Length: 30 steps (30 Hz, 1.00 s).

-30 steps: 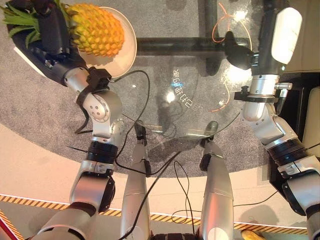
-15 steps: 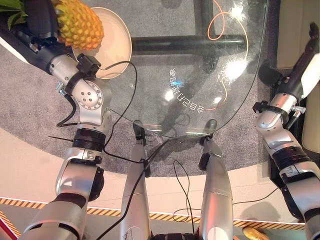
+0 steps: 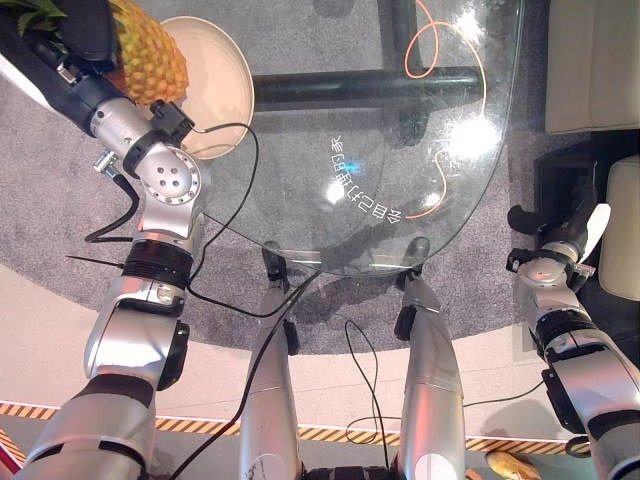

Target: Pick up the fruit to the plate

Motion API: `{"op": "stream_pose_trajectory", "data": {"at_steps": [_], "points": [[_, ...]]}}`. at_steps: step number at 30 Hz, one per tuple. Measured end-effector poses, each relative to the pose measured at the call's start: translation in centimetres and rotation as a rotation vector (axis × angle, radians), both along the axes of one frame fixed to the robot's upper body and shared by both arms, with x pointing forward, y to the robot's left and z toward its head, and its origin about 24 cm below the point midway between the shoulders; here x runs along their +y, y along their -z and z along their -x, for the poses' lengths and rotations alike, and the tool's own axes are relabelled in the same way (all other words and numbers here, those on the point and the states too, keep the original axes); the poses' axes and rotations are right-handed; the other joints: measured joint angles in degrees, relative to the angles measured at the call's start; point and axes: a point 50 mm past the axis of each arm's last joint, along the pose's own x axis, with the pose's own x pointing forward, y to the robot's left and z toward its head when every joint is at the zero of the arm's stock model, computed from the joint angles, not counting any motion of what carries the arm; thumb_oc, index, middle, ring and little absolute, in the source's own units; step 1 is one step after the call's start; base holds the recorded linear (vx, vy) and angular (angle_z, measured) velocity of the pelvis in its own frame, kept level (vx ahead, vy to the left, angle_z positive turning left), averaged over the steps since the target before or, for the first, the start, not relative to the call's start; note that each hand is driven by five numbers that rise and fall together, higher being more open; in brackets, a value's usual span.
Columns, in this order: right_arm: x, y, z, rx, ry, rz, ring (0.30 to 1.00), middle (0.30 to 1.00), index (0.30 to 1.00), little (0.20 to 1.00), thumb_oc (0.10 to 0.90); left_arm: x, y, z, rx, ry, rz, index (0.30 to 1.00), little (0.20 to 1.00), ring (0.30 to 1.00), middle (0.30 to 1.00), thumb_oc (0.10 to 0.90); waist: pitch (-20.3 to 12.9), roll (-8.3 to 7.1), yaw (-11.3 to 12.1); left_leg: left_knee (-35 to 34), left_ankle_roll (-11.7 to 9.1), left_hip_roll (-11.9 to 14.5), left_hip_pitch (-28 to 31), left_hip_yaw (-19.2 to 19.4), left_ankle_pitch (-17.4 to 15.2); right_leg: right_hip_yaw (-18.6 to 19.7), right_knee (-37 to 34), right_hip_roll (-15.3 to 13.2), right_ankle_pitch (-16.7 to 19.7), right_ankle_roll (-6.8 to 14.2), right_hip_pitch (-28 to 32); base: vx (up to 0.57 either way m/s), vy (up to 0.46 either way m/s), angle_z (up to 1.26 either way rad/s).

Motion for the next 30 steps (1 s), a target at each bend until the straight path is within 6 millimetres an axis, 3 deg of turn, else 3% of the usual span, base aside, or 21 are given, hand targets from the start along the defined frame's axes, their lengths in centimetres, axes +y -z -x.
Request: {"op": "stream_pose_trajectory", "data": {"at_steps": [11,30], "points": [[0.6,1.6,-0.4,0.162,-0.195,-0.085,0.9,0.9,0.9,0.9,0.8,-0.1,0.7,-0.7,0.07,0.013,-0.047,0.3,0.2,0.3,0.3,0.1,0.0,-0.01,0.14,0.33,-0.19,0.45,0.12,-0.42,0.96,0.11,0.56,0.63,0.77,-0.65,0.04,0.0,0.0,0.0],[1.1,3.2,-0.3,0.317,-0.305,-0.168,0.9,0.9,0.9,0.9,0.8,0.4,1.4,-1.3,0.14,0.024,-0.069,0.3,0.2,0.3,0.3,0.1,-0.01,-0.04,-0.27,0.36,-0.21,0.64,0.03,-0.19,1.04,0.32,-0.26,0.93,1.49,-0.7,0.07,0.0,0.0,-0.01]]}}
